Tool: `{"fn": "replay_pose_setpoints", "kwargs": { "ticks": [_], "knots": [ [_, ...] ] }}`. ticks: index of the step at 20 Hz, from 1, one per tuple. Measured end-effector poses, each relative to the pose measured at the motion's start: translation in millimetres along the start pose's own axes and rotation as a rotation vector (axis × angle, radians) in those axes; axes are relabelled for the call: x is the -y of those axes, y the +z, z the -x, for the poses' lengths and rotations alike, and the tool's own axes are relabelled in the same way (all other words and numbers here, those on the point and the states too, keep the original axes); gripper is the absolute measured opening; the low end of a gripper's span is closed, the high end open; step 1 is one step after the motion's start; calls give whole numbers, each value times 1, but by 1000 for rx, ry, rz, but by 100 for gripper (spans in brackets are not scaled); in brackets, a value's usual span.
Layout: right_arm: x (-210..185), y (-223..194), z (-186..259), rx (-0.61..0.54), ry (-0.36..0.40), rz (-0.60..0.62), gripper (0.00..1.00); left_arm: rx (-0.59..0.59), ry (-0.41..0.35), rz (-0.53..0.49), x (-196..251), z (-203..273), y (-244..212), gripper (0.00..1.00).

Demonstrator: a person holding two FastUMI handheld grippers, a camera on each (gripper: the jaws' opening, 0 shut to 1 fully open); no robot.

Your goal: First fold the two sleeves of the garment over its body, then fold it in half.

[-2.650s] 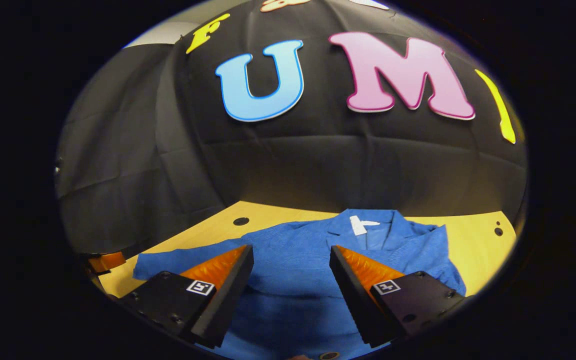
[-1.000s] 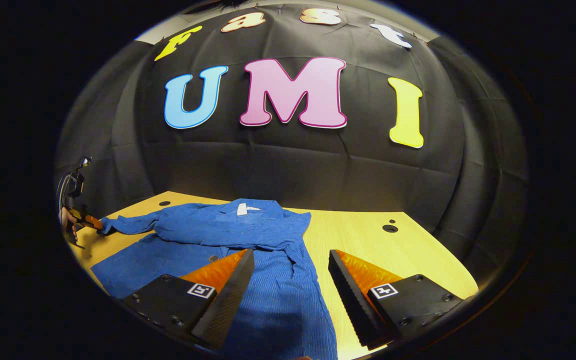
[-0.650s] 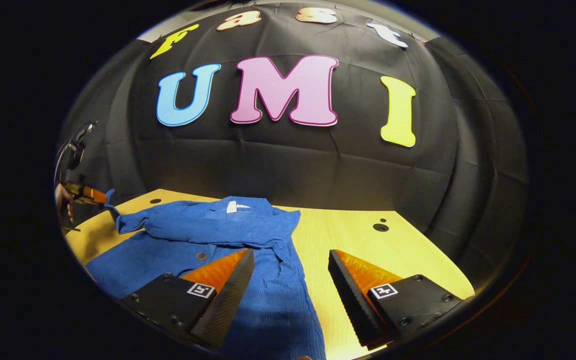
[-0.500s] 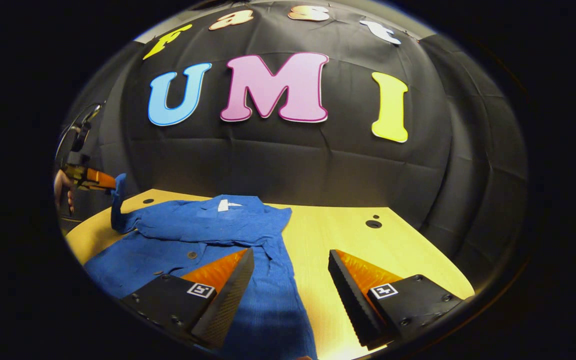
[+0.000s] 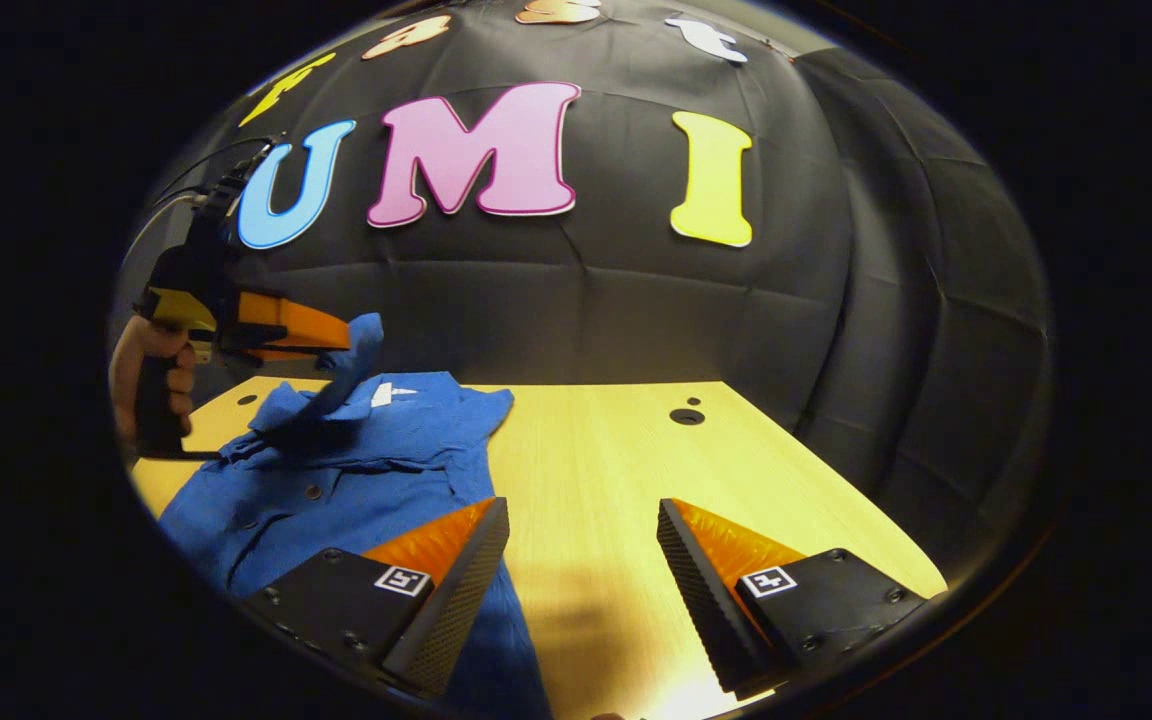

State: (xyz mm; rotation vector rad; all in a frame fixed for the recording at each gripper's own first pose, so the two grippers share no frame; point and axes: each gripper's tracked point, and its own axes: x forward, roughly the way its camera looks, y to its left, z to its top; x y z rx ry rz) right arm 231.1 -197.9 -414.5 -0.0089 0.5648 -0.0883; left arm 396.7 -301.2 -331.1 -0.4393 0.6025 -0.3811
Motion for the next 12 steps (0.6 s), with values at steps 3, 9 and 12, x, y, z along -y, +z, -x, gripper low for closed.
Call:
{"fn": "replay_pose_setpoints", "kwargs": {
  "ticks": [3,9,12],
  "knots": [
    [9,-11,3,-32,-14,-28,96,-4,-38,8,20,-17,-7,51],
    [4,-24,22,-63,-11,-46,96,84,-31,-6,6,12,-3,85],
    [-5,-32,35,-85,-5,-42,96,82,41,-25,-39,60,-13,85]
  ]
}}
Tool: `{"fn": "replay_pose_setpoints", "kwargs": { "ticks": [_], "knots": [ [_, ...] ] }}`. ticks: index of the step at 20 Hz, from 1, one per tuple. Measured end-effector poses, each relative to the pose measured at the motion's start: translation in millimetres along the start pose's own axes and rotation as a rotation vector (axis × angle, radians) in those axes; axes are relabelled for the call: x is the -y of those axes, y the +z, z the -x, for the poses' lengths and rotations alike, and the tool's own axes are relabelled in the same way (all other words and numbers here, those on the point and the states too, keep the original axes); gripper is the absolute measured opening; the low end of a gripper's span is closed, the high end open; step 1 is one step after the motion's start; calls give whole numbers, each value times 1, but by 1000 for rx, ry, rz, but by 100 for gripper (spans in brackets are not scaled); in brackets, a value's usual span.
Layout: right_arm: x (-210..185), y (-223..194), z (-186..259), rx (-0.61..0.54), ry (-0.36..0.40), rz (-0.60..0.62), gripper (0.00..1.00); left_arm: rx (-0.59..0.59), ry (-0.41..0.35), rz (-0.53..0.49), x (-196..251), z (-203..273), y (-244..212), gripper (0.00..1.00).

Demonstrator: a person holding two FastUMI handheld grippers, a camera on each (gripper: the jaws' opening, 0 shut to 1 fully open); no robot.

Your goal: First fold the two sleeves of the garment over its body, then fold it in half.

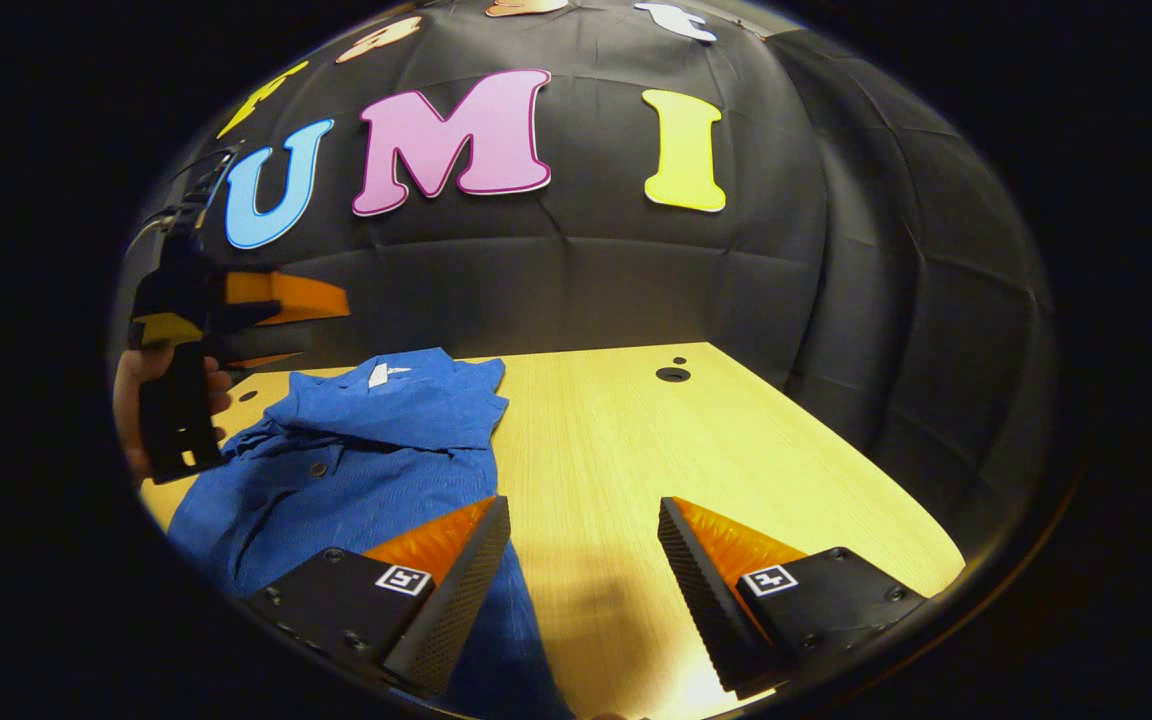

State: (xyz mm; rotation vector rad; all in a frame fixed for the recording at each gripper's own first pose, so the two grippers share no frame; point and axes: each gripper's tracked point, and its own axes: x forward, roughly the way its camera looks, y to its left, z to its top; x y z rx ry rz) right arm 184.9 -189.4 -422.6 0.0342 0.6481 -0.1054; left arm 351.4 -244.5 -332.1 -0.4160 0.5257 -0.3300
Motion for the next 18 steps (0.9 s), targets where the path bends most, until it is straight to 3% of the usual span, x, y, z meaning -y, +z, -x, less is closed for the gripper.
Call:
{"fn": "replay_pose_setpoints", "kwargs": {
  "ticks": [6,10,12,13,16,18],
  "knots": [
    [-18,-46,43,-138,8,-9,96,-281,326,-41,-136,168,-86,85],
    [-25,-79,66,-249,-3,-4,96,-444,493,15,-186,257,-140,85],
    [-19,-92,70,-306,-31,-2,96,-498,538,21,-195,279,-159,81],
    [-18,-101,73,-348,-41,-4,96,-517,550,19,-196,284,-166,85],
    [-26,-124,86,-425,-39,-17,98,-586,528,-1,-187,289,-192,85],
    [-28,-119,88,-402,-49,-16,99,-633,514,-39,-177,290,-208,85]
  ]
}}
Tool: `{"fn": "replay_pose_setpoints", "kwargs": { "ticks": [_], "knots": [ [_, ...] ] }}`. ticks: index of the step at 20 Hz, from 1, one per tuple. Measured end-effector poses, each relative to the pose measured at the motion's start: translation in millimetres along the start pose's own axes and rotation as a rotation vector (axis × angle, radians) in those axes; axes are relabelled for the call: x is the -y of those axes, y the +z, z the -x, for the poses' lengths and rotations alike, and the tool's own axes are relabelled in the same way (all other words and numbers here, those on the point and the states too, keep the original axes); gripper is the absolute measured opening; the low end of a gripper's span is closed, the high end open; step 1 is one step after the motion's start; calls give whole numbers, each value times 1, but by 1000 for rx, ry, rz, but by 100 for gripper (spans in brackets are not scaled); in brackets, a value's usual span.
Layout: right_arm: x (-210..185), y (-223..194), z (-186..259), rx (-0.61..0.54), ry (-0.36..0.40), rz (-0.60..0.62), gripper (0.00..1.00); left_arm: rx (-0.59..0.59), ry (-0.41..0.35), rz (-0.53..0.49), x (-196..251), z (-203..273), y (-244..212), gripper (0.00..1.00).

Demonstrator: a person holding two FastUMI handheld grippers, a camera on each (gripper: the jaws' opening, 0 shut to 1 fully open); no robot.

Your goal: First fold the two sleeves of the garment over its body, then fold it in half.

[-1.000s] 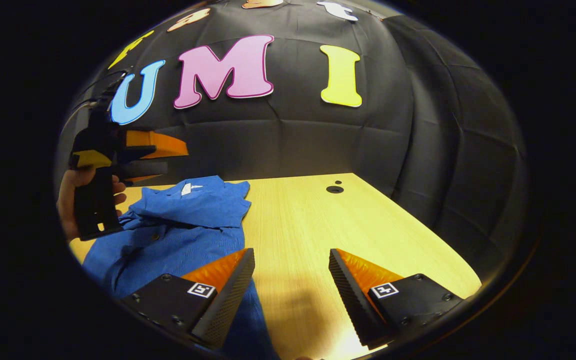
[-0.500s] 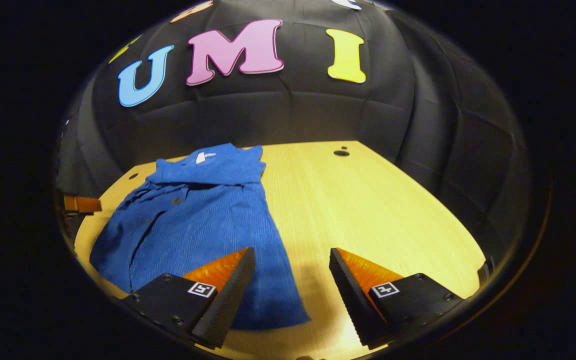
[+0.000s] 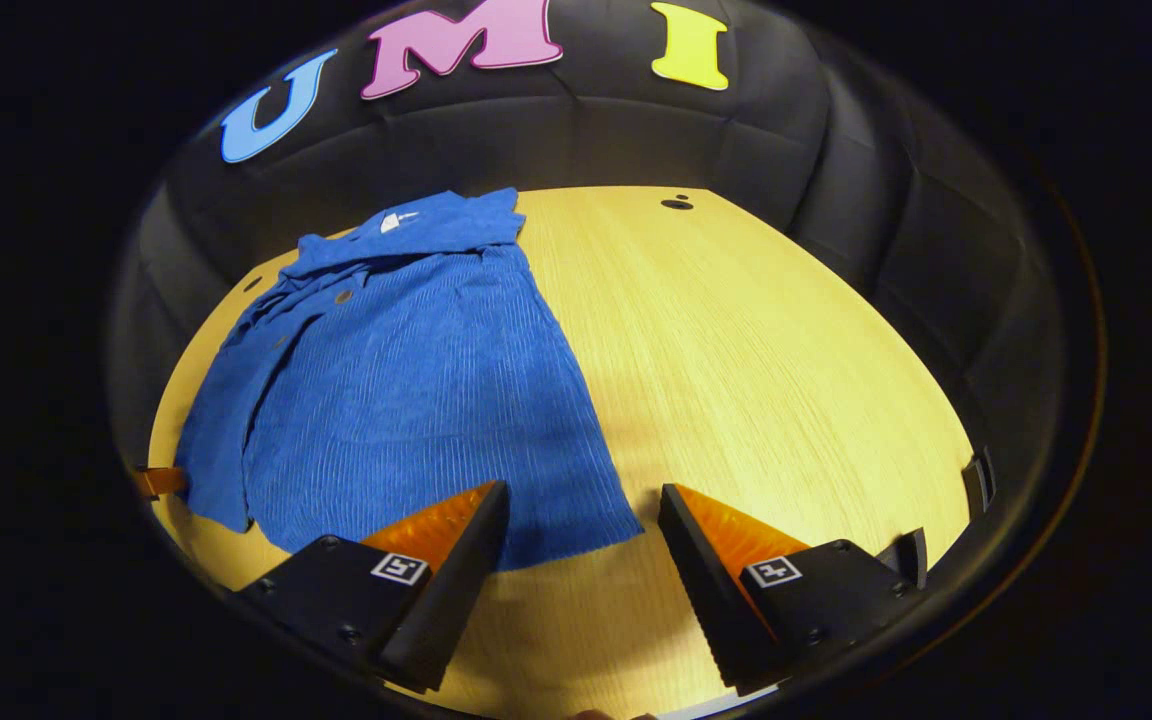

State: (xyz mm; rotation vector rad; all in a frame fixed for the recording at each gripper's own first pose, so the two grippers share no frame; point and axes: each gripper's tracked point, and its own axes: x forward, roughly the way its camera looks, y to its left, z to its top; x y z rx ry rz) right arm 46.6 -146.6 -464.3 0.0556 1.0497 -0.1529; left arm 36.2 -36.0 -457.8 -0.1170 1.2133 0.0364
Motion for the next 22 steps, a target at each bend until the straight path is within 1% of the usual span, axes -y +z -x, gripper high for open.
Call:
{"fn": "replay_pose_setpoints", "kwargs": {
  "ticks": [1,2,4,5,6,7,8,9,10,11,12,13,14,16,17,19,22],
  "knots": [
    [0,-5,1,-22,1,-5,98,41,8,-26,2,-2,5,85],
    [0,-4,-1,-17,3,-7,97,33,-8,-41,4,4,1,85],
    [-1,-6,-1,-26,6,2,98,36,-24,-33,13,3,4,83],
    [-4,-2,-2,-17,19,2,98,44,-34,-57,17,2,6,82],
    [-7,-3,-3,-25,24,9,87,46,-44,-74,23,1,8,75],
    [-11,-2,-4,-28,38,16,81,47,-48,-81,27,0,7,69],
    [-15,-3,-3,-43,48,22,81,42,-63,-79,32,1,7,60],
    [-17,-3,-8,-52,51,-7,65,39,-74,-78,37,-2,7,48],
    [-18,1,-6,-44,38,-32,42,40,-94,-89,43,-2,8,34],
    [-19,2,-7,-44,37,-33,19,38,-98,-93,45,-2,7,24],
    [-23,1,-8,-46,57,-17,13,43,-113,-99,49,-2,7,8],
    [-28,2,-7,-51,76,-13,12,47,-153,-108,56,-1,6,7],
    [-26,0,-7,-56,83,-24,10,54,-171,-104,60,1,6,9],
    [-27,3,-5,-62,100,-48,6,91,-175,-68,62,-1,10,7],
    [-27,5,-8,-63,104,-61,5,96,-190,-35,66,0,10,0],
    [-37,9,-8,-75,132,-91,5,98,-202,1,67,0,10,0],
    [-47,42,-5,-17,164,-107,5,147,-209,18,69,6,32,0]
  ]
}}
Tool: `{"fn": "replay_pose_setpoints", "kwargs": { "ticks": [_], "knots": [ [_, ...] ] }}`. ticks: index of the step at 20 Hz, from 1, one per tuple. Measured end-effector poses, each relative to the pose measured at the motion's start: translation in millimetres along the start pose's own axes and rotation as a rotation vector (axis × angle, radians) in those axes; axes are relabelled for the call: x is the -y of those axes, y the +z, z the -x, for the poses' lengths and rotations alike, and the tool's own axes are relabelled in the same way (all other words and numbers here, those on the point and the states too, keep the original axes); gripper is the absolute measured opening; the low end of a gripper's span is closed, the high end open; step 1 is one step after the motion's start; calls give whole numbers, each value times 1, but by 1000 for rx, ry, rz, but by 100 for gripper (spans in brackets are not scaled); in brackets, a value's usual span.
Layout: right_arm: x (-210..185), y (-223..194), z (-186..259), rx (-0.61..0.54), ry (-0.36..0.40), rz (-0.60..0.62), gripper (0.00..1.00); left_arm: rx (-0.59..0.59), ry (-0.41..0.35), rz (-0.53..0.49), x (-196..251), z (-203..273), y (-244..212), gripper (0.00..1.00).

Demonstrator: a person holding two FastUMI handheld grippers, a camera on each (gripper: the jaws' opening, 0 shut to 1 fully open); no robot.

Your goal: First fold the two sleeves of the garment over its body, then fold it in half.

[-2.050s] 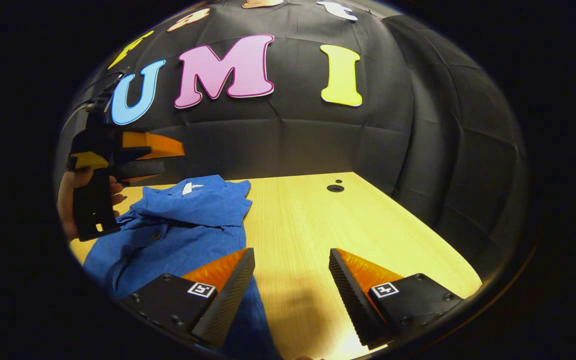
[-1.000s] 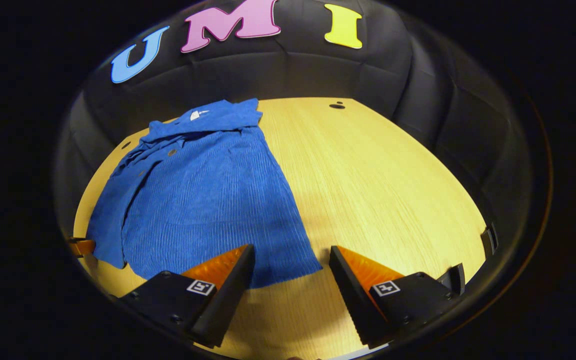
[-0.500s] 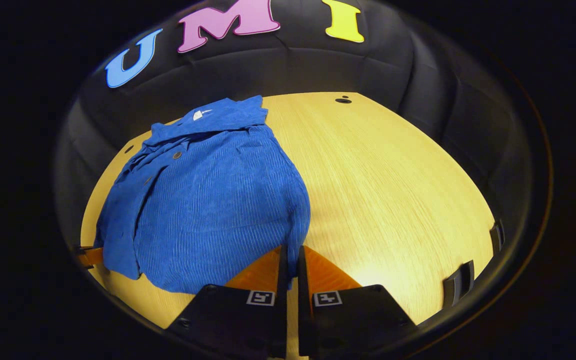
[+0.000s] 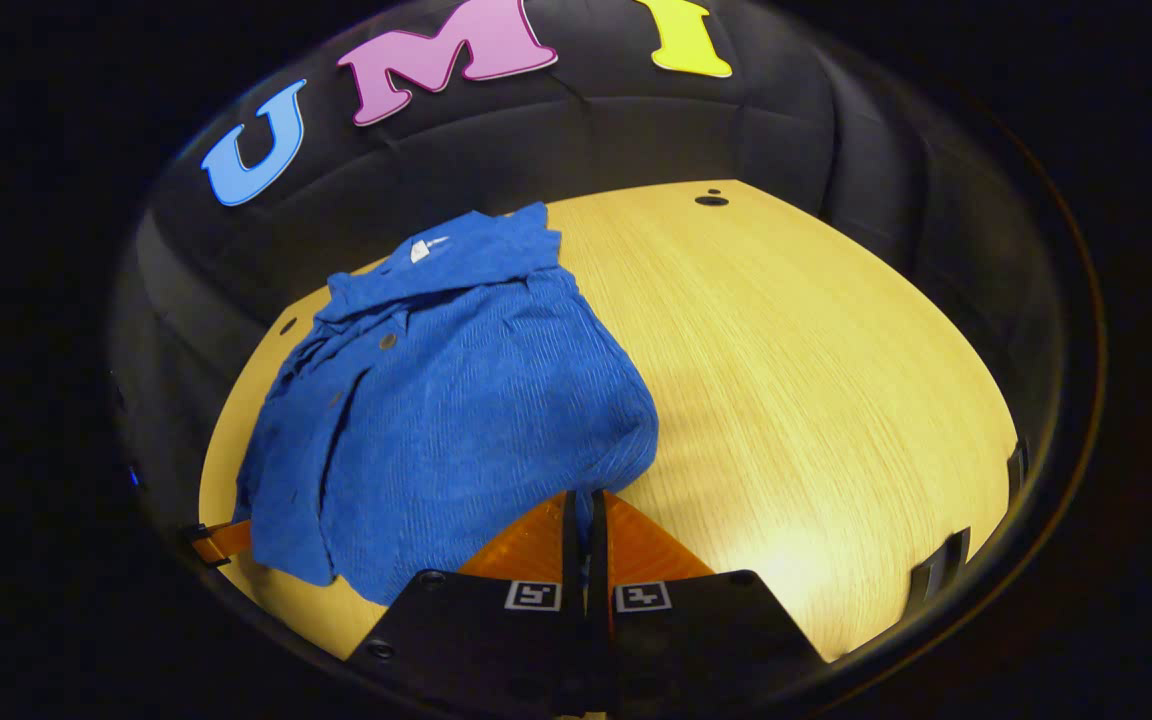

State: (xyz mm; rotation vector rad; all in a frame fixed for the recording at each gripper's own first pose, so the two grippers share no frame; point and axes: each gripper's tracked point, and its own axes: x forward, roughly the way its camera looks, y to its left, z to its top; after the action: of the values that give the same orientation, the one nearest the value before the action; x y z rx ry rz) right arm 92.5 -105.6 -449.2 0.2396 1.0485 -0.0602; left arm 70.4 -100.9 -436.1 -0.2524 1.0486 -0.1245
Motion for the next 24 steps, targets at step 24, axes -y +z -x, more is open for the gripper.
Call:
{"fn": "replay_pose_setpoints", "kwargs": {
  "ticks": [24],
  "knots": [
    [-102,357,-140,437,212,-20,5,701,101,46,-24,-77,393,0]
  ]
}}
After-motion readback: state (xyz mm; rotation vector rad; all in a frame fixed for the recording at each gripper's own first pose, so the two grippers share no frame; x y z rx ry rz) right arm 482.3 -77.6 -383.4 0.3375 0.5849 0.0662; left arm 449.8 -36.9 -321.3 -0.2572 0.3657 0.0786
